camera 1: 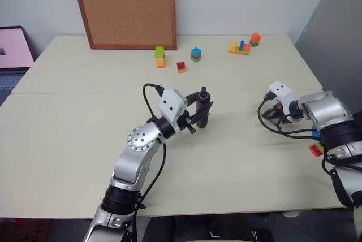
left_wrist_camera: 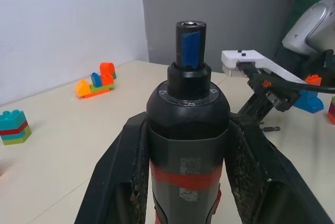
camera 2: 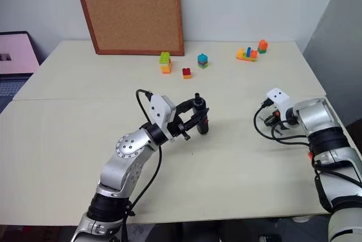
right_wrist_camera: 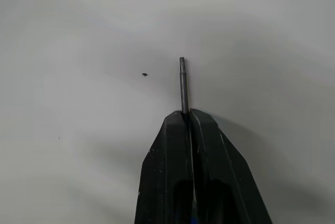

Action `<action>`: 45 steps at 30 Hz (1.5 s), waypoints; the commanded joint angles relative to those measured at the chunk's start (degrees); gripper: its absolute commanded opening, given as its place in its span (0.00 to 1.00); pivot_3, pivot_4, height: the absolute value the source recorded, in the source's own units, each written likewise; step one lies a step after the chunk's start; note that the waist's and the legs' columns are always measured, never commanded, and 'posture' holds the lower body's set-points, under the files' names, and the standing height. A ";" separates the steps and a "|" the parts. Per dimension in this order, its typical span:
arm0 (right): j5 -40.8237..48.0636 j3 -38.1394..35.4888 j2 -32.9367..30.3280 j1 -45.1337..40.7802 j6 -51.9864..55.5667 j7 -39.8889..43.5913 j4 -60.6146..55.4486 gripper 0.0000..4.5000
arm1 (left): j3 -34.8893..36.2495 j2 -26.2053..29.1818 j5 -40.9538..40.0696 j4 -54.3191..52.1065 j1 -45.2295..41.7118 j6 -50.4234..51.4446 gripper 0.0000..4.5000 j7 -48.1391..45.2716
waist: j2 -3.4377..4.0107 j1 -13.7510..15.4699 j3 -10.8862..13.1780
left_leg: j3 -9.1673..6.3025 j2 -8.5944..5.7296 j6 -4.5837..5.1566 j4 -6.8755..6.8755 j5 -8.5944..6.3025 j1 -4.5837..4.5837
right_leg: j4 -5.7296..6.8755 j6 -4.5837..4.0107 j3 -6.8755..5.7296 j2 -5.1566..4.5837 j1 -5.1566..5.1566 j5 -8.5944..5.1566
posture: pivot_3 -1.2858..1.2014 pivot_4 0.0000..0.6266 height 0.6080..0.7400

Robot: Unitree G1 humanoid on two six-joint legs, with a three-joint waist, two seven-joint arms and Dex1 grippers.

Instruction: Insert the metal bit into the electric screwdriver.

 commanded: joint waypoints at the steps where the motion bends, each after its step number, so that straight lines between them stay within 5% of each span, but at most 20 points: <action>1: 3.79 -10.09 -0.17 3.25 2.63 -5.04 -15.08 0.00 | 1.09 0.02 -1.93 -1.52 -2.16 0.26 0.36 -0.72 | 0.08 0.07 0.05 | -0.02 0.00 0.00 0.00 0.00 -0.05 | 0.00 0.00 -0.01 -0.01 -0.05 0.00 | 0.52 0.24 1.00; 4: 6.22 -14.23 1.00 7.35 3.39 -7.25 -24.19 0.00 | 1.96 0.31 -3.67 -1.49 -2.82 0.76 0.36 -1.87 | 0.08 0.15 0.05 | -0.04 0.00 0.00 -0.02 0.00 -0.12 | -0.07 0.01 -0.05 -0.01 -0.08 -0.01 | 0.52 0.24 1.00; 9: 18.62 -27.34 15.75 16.17 -0.46 -13.81 -46.21 0.00 | 2.96 1.69 -5.65 -1.09 -4.78 3.18 0.36 -3.48 | 0.08 0.03 0.05 | -0.07 0.02 -0.01 -0.16 0.00 -0.15 | -0.12 0.02 -0.07 0.02 -0.10 -0.01 | 0.52 0.24 1.00; 15: 22.48 -27.73 23.33 19.21 -3.81 -19.71 -55.33 0.00 | 3.47 2.72 -7.04 -0.86 -5.84 4.46 0.36 -5.40 | 0.13 0.05 0.08 | -0.06 0.00 -0.02 -0.26 0.01 -0.13 | 0.01 0.03 -0.07 0.01 -0.24 -0.01 | 0.52 0.24 1.00; 31: 30.89 -26.54 18.94 18.22 -3.66 -20.59 -58.93 0.00 | 3.70 6.05 -7.79 -0.78 -6.25 5.52 0.36 -8.20 | 0.13 0.09 0.08 | -0.03 -0.05 -0.01 -0.56 0.01 -0.08 | -0.13 0.02 -0.04 0.05 -0.26 -0.01 | 0.52 0.24 1.00; 45: 50.05 -30.97 11.60 11.46 4.47 -22.46 -59.85 0.00 | 1.48 6.73 -9.01 -3.03 -6.68 8.03 0.36 -11.09 | 0.13 0.07 0.08 | -0.02 -0.06 -0.01 -0.63 0.01 -0.05 | -0.16 0.01 -0.05 0.05 -0.26 -0.02 | 0.52 0.24 1.00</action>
